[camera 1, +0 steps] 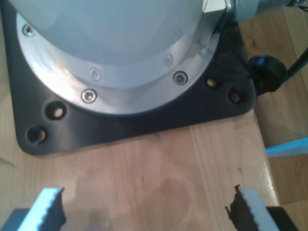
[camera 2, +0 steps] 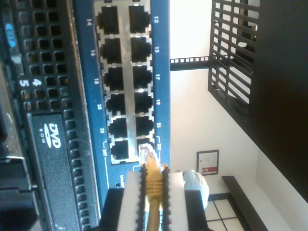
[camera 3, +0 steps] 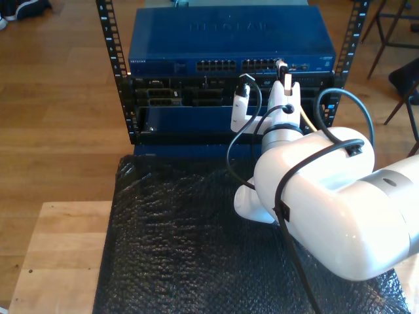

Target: Grab the cable and plug it in

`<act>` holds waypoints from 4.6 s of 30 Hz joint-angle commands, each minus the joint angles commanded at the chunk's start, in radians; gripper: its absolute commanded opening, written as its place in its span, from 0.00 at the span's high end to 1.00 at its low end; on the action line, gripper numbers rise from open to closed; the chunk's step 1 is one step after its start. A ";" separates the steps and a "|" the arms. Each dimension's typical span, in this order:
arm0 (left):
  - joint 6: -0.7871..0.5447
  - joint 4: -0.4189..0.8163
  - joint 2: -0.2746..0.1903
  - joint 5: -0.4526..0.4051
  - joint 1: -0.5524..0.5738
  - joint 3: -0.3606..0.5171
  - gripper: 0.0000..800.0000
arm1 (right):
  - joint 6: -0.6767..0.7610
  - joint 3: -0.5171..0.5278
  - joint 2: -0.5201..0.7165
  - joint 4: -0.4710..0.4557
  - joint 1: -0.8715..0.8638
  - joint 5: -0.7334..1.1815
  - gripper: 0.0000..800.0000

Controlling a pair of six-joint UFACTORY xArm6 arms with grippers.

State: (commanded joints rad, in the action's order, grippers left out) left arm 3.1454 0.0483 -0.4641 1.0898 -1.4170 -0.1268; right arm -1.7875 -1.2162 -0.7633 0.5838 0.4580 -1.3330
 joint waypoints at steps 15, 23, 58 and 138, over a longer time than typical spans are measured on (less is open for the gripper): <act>0.000 0.000 0.000 0.000 0.000 0.000 0.00 | 0.000 -0.017 -0.003 0.000 0.000 0.003 1.00; 0.000 0.000 0.000 0.000 0.000 0.000 0.00 | 0.002 -0.014 -0.006 0.000 0.000 0.003 1.00; 0.000 0.000 0.000 0.000 0.000 0.000 0.00 | 0.002 -0.044 -0.021 -0.002 -0.009 0.011 1.00; 0.000 0.000 0.000 0.000 0.000 0.000 0.00 | 0.026 0.534 0.809 -0.313 -0.373 1.069 0.23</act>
State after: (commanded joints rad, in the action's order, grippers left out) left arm 3.1454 0.0483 -0.4641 1.0898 -1.4170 -0.1268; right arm -1.7614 -0.6822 0.0453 0.2708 0.0852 -0.2635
